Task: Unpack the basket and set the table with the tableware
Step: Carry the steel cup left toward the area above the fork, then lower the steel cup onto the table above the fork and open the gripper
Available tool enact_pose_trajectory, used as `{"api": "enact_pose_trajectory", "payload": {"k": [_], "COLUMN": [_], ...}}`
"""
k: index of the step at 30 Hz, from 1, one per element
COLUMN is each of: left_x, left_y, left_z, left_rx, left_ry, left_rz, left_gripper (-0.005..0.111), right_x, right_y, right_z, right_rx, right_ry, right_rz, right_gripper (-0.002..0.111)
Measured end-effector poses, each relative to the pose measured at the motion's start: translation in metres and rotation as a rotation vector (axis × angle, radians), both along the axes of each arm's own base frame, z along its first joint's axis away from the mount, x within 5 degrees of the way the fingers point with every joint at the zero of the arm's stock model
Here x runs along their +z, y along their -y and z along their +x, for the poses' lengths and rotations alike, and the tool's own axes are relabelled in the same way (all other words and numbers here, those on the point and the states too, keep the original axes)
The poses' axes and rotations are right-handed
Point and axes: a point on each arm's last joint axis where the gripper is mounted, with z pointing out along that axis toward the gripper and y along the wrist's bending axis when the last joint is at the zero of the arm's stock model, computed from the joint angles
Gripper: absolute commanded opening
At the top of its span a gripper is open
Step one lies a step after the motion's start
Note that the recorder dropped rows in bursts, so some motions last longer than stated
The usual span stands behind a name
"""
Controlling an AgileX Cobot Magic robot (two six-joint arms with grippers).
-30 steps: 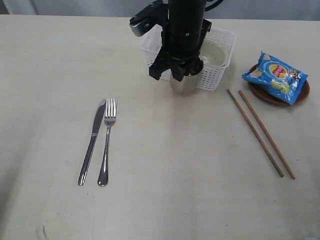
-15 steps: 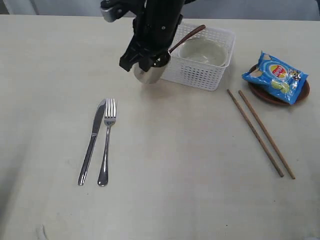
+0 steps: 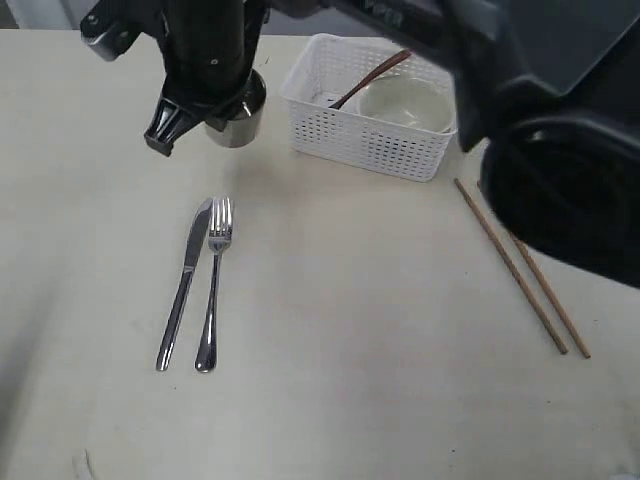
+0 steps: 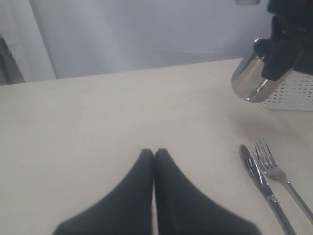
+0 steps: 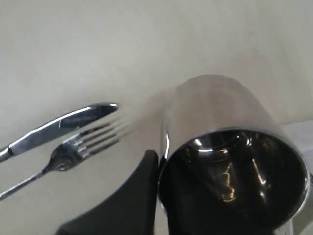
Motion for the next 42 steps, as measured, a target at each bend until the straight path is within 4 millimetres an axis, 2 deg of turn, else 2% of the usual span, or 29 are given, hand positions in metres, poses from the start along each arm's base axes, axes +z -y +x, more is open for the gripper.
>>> {"api": "enact_pose_trajectory", "payload": {"k": [2, 5, 13, 17, 25, 32, 42], "left_x": [0.0, 0.0, 0.0, 0.0, 0.0, 0.0, 0.0], "left_y": [0.0, 0.0, 0.0, 0.0, 0.0, 0.0, 0.0], "left_z": [0.0, 0.0, 0.0, 0.0, 0.0, 0.0, 0.0], "left_rx": [0.0, 0.0, 0.0, 0.0, 0.0, 0.0, 0.0], "left_ry": [0.0, 0.0, 0.0, 0.0, 0.0, 0.0, 0.0], "left_rz": [0.0, 0.0, 0.0, 0.0, 0.0, 0.0, 0.0], "left_gripper": [0.0, 0.0, 0.0, 0.0, 0.0, 0.0, 0.0], "right_x": [-0.009, -0.014, -0.036, -0.035, -0.018, -0.027, -0.027], "right_y": [-0.012, -0.019, -0.024, -0.027, -0.021, -0.019, -0.015], "right_z": [0.004, 0.01, 0.018, 0.015, 0.012, 0.012, 0.016], "right_rx": [-0.015, -0.043, -0.079, -0.1, -0.152, -0.181, -0.199], "right_ry": [0.007, 0.017, -0.008, -0.042, -0.051, -0.076, -0.076], "right_rz": [0.018, 0.044, 0.044, 0.08, 0.122, 0.103, 0.106], "right_gripper": [-0.001, -0.001, -0.001, -0.001, -0.001, -0.001, -0.001]}}
